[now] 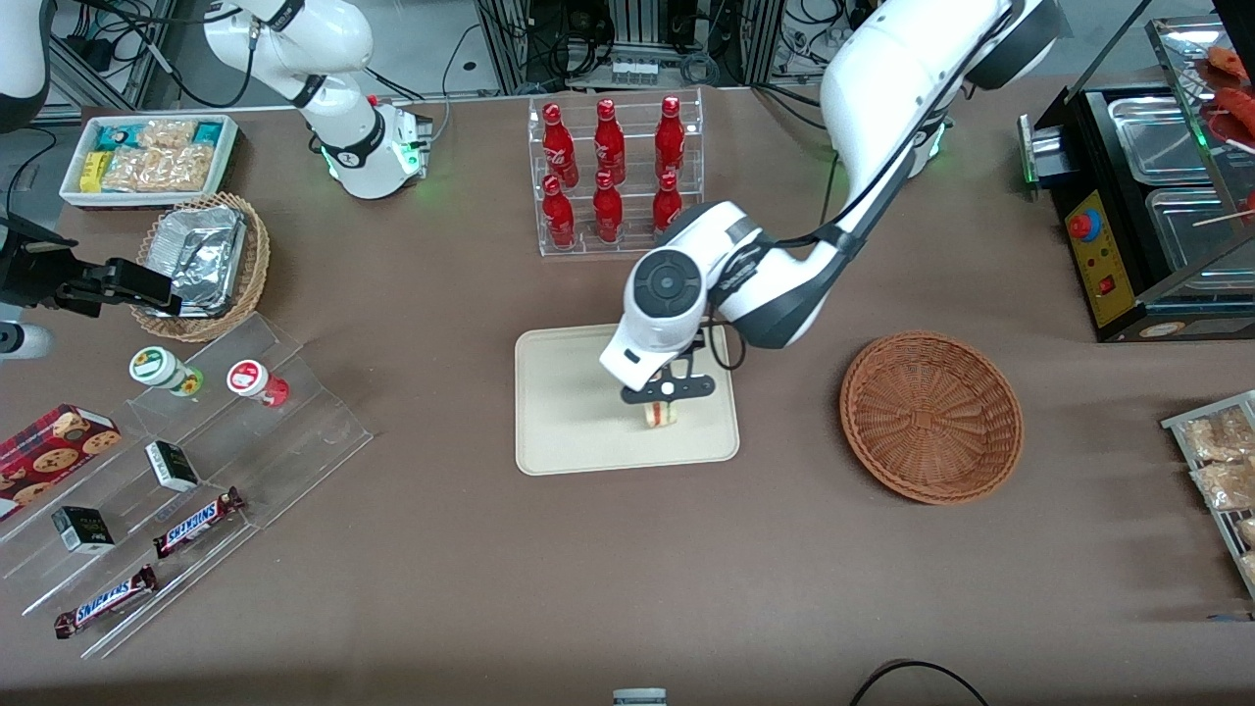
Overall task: Place sandwich from basket to tray
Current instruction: 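Lift the sandwich and carry it with the left gripper over the cream tray, then lower the sandwich onto the tray and open the left gripper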
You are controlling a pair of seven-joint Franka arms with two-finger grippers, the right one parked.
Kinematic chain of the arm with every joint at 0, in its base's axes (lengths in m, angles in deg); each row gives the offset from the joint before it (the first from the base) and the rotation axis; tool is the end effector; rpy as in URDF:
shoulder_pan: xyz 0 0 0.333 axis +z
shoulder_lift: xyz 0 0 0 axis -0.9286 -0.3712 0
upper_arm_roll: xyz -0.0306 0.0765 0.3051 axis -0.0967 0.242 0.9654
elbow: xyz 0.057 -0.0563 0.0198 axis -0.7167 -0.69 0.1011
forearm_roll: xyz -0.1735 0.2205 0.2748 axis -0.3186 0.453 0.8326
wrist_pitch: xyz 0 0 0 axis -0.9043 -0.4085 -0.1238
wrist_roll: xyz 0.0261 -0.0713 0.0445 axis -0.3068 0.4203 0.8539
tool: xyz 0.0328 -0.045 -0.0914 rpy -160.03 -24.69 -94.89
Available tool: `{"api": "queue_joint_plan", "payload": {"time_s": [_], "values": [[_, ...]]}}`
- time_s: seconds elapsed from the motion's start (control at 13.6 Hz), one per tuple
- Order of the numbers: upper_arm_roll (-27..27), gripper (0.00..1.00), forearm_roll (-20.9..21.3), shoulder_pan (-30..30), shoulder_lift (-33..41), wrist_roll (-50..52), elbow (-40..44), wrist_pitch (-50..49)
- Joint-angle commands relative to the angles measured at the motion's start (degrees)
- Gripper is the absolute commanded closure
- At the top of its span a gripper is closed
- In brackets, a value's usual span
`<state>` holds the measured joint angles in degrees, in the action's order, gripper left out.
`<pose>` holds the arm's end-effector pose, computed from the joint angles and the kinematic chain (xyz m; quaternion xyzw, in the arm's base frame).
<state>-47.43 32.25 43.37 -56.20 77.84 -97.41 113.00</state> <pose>0.5215 -0.4937 0.3140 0.9948 0.0591 -0.0821 0.0084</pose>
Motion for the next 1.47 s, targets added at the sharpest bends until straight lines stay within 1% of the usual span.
{"api": "queue_joint_plan", "payload": {"time_s": [0.0,0.22,0.51,0.74,0.81,0.88,0.96,1.25,1.4], "values": [[0.51,1.00,3.67,-2.49,-5.13,4.31,7.17,0.07],[0.60,1.00,4.03,-3.29,-7.15,4.84,7.36,3.41],[2.71,1.00,4.03,-5.57,-8.91,5.45,7.27,4.91],[2.98,1.00,3.94,-6.10,-9.71,6.25,7.09,5.26],[2.98,0.79,3.85,-6.01,-9.71,6.34,6.92,5.61],[2.98,0.19,3.77,-6.01,-9.80,6.25,6.74,6.23],[2.98,0.00,3.85,-6.01,-9.80,6.25,6.65,6.67],[2.98,0.00,3.94,-5.23,-7.78,5.64,6.83,5.53],[3.06,0.00,3.94,-5.22,-6.12,5.63,7.35,3.00]]}}
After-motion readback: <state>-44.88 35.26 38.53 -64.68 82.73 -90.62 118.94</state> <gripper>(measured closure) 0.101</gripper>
